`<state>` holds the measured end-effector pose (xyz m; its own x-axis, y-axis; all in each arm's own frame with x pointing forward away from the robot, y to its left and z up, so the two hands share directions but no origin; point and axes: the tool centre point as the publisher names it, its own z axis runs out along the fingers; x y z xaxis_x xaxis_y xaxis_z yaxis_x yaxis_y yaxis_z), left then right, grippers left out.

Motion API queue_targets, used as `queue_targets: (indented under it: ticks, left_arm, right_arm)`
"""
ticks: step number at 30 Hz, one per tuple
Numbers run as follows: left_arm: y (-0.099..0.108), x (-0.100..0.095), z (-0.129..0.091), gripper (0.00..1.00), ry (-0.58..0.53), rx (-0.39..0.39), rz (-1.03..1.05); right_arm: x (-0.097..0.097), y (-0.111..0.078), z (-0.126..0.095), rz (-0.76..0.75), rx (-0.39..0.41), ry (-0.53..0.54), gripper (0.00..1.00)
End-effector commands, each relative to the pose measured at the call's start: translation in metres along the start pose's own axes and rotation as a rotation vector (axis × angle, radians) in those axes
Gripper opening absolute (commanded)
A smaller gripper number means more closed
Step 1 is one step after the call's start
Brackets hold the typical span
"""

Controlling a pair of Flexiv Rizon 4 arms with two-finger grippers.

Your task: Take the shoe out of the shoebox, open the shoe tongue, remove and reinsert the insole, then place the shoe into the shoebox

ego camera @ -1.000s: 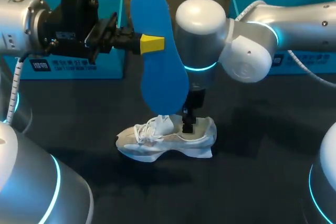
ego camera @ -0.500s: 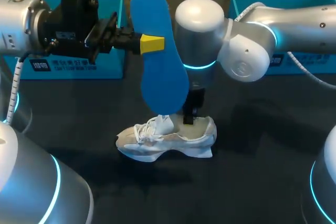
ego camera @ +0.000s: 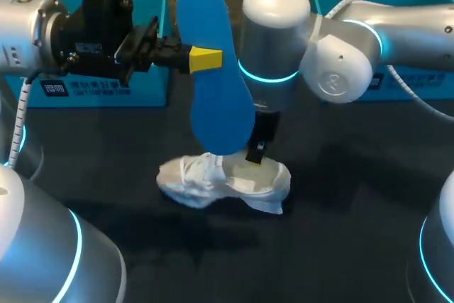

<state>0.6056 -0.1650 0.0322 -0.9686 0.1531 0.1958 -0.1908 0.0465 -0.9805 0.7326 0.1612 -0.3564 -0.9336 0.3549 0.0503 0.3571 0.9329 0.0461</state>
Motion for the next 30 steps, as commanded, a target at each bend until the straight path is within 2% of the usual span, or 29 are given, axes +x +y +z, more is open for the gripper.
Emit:
queue_targets:
  ticks: [1,2,3,18,22,24,25,26,30]
  left_arm:
    - [0.001,-0.001,0.001,0.0,0.001,0.003,0.001]
    - [0.001,-0.001,0.001,0.0,0.001,0.003,0.001]
    - [0.001,-0.001,0.001,0.0,0.001,0.003,0.001]
    - [0.001,-0.001,0.001,0.0,0.001,0.003,0.001]
    - [0.001,-0.001,0.001,0.0,0.001,0.003,0.001]
    - [0.001,-0.001,0.001,0.0,0.001,0.003,0.001]
    - [0.001,-0.001,0.001,0.0,0.001,0.003,0.001]
    - [0.001,-0.001,0.001,0.0,0.001,0.003,0.001]
    - [0.001,-0.001,0.001,0.0,0.001,0.003,0.001]
  right_arm:
    - [0.012,-0.016,-0.024,0.136,-0.042,-0.029,0.0]
    - [0.016,-0.018,-0.029,0.21,-0.013,-0.028,0.0]
    - [0.02,-0.017,-0.031,0.275,0.164,-0.01,0.0]
    - [0.02,-0.017,-0.031,0.275,0.164,-0.01,0.0]
    - [0.028,-0.017,-0.038,0.395,0.078,-0.002,0.0]
    - [0.034,-0.017,-0.041,0.493,0.058,0.013,0.0]
    - [0.034,-0.017,-0.041,0.493,0.058,0.013,0.0]
    - [0.043,-0.016,-0.046,0.567,-0.009,0.012,0.0]
    - [0.056,-0.016,-0.055,0.71,-0.115,0.022,0.0]
